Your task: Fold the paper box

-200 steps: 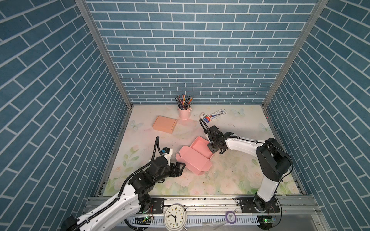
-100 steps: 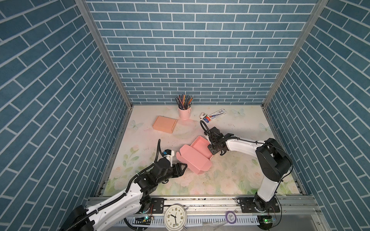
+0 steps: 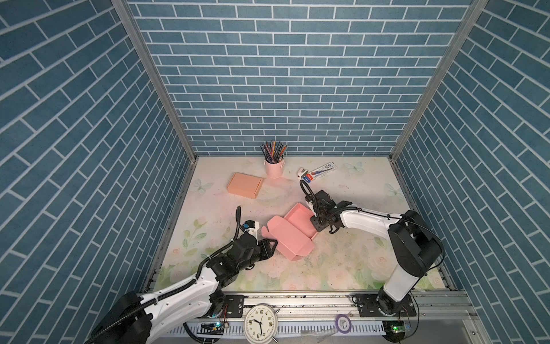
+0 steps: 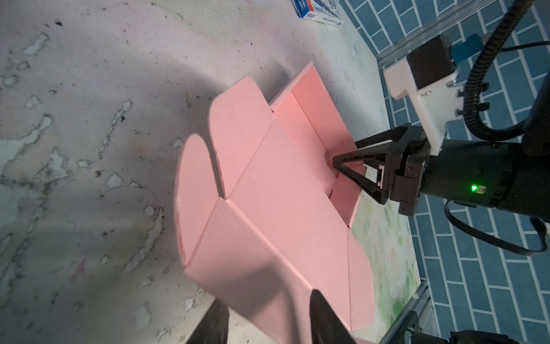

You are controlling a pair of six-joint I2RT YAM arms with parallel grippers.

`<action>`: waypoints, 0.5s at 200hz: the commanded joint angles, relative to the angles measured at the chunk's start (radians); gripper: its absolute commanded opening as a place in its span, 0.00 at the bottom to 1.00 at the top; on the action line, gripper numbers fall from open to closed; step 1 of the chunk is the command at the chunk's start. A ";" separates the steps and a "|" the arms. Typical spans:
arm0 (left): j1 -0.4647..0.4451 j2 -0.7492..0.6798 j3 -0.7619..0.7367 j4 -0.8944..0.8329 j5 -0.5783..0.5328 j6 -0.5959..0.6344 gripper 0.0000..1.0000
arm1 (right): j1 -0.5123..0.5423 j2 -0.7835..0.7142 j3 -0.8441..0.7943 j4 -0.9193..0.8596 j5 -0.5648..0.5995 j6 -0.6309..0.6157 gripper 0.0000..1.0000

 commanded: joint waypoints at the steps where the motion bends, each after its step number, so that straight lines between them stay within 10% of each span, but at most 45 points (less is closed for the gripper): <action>1: -0.003 0.002 0.009 0.048 -0.037 -0.014 0.42 | 0.011 -0.047 -0.012 0.000 -0.005 0.028 0.42; 100: -0.004 0.048 0.018 0.077 -0.045 -0.015 0.32 | 0.033 -0.191 -0.098 0.032 0.014 0.059 0.46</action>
